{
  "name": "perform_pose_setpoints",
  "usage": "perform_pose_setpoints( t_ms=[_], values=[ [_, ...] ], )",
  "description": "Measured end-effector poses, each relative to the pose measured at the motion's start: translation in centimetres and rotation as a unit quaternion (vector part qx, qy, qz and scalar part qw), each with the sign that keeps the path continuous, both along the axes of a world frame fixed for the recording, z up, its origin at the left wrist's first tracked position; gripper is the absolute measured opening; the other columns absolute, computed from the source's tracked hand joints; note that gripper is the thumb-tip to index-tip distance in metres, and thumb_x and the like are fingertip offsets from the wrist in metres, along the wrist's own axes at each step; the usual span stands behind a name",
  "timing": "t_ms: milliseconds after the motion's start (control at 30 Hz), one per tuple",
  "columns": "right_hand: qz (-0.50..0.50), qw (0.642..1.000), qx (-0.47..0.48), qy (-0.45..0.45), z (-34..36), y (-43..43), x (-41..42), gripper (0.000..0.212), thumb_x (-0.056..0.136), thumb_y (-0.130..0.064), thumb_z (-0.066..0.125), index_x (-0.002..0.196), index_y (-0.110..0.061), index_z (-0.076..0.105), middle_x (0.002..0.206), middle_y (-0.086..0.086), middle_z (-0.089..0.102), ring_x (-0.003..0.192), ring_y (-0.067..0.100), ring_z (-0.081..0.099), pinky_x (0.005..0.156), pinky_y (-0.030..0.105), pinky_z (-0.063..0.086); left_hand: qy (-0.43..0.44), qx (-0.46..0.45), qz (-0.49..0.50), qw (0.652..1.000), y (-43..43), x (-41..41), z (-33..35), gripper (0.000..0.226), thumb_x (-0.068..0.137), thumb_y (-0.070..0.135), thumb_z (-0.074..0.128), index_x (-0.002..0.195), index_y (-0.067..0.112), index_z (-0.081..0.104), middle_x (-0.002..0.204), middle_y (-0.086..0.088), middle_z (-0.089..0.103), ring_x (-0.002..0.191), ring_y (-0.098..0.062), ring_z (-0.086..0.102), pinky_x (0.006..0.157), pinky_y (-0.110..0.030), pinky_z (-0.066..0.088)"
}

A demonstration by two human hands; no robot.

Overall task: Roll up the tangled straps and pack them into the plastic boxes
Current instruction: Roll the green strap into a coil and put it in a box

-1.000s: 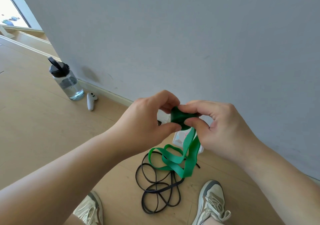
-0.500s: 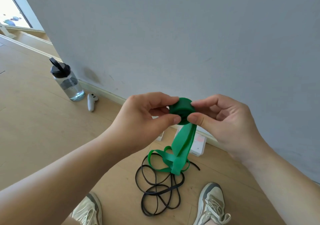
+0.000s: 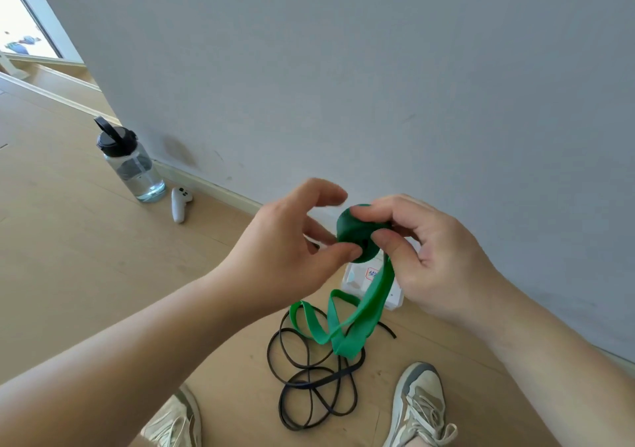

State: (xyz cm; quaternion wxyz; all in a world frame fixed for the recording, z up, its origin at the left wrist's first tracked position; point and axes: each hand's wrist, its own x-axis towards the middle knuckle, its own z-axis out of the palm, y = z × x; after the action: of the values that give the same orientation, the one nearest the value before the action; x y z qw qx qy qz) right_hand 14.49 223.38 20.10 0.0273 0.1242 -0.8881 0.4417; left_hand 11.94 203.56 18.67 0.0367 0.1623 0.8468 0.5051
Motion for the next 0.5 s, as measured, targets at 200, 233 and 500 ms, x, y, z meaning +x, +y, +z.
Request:
perform_pose_setpoints(
  t_ms=[200, 233, 500],
  values=[
    [-0.023, 0.999, 0.044, 0.016, -0.1, -0.6, -0.2, 0.033, 0.096, -0.003, 0.062, 0.11, -0.033, 0.065, 0.097, -0.016, 0.072, 0.091, 0.009, 0.07, 0.081, 0.025, 0.056, 0.021, -0.042, 0.002, 0.999, -0.3, -0.1, 0.1, 0.043, 0.08, 0.025, 0.086, 0.115, 0.032, 0.063, 0.093, 0.016, 0.071, 0.083, 0.001, 0.067, 0.073, -0.018, 0.055],
    [-0.033, 0.999, 0.009, 0.01, -0.1, -0.6, -0.1, 0.03, 0.095, -0.005, 0.066, 0.108, -0.032, 0.065, 0.098, -0.019, 0.073, 0.094, 0.004, 0.071, 0.084, 0.017, 0.055, -0.006, -0.007, 0.016, 1.0, -0.4, -0.3, 0.0, 0.042, 0.079, 0.02, 0.087, 0.112, 0.032, 0.063, 0.093, 0.015, 0.072, 0.084, -0.003, 0.07, 0.077, -0.024, 0.058],
    [-0.044, 0.955, -0.283, -0.076, 0.0, -0.4, -0.3, 0.041, 0.08, -0.011, 0.074, 0.119, -0.023, 0.073, 0.108, 0.0, 0.08, 0.104, 0.016, 0.075, 0.093, 0.029, 0.059, -0.122, 0.241, 0.066, 0.961, -0.5, -0.8, -0.2, 0.04, 0.075, 0.017, 0.088, 0.11, 0.023, 0.068, 0.108, -0.01, 0.073, 0.102, -0.036, 0.07, 0.093, -0.048, 0.061]
  ],
)
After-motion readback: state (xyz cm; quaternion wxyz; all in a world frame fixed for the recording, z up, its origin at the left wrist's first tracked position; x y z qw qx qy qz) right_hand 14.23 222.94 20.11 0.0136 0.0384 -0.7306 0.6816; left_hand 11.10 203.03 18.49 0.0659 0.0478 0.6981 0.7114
